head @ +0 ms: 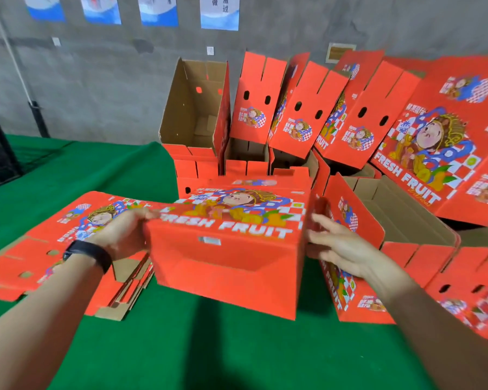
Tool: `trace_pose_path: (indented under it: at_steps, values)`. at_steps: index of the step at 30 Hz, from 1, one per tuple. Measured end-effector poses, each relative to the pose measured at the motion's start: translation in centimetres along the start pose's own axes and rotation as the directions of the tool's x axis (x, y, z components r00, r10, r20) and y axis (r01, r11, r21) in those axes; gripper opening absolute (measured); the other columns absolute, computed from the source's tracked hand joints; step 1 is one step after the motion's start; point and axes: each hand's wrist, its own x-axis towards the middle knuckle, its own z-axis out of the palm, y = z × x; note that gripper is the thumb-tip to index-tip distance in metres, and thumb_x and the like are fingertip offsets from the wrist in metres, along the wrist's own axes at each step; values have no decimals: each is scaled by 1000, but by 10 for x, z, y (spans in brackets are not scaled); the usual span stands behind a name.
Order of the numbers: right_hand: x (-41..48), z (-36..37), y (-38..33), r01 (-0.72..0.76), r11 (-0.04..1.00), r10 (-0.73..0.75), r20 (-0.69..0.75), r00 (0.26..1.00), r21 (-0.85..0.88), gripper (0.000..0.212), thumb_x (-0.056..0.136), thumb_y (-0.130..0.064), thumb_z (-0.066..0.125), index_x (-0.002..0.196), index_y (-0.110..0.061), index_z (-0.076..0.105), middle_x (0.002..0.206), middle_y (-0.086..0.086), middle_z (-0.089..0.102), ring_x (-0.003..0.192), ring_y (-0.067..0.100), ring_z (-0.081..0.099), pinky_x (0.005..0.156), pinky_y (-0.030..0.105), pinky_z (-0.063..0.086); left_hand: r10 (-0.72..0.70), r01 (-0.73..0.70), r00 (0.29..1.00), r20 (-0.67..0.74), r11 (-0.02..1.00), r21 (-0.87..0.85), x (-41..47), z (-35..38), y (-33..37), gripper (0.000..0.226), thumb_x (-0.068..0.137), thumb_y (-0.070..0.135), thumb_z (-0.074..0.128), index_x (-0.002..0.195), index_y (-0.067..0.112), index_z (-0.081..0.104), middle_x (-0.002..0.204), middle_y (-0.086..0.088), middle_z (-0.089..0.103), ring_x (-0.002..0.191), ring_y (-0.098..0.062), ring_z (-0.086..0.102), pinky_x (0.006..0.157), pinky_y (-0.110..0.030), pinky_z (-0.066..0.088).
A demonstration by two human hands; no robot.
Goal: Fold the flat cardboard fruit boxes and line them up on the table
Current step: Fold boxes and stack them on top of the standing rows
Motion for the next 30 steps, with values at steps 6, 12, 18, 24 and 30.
trace_pose_path:
  at_steps: [6,12,18,24,30]
  values:
    - [-13,13,4,138,939,-160,-45,986,-316,49,67,12,77,103,-14,57,131,17,47,116,32,50,100,40,46,28,12,995,-91,910,415,1,8,-33,40,94,6,52,122,35,49,65,7,62,62,-10,54,63,-27,39]
    - [-22,17,-5,264,789,-355,-62,933,-554,53,64,-5,86,91,-34,51,132,-3,20,122,19,34,100,32,35,122,-57,990,-67,796,602,9,40,-36,18,91,22,63,102,13,51,100,-13,64,83,-25,55,66,-30,41]
    - [-42,8,-25,346,569,-635,-131,761,-746,54,59,-15,91,85,-41,51,136,-3,18,125,14,33,105,29,35,348,-355,929,125,743,567,3,88,-36,22,86,21,69,99,32,55,96,26,55,87,10,50,71,-12,36]
    - [-54,-17,-58,384,378,-856,-160,491,-842,54,55,-12,92,92,-26,56,131,4,21,106,-33,25,88,-7,21,505,-593,803,315,730,340,-21,167,-11,65,74,45,66,126,49,26,121,41,40,110,8,52,95,-12,39]
    - [-60,-53,-91,284,324,-898,-199,392,-902,53,56,-10,92,98,-18,62,139,12,20,119,19,35,106,6,17,604,-757,650,461,565,328,-16,250,18,85,75,36,76,143,32,25,147,12,36,134,-9,37,111,-41,35]
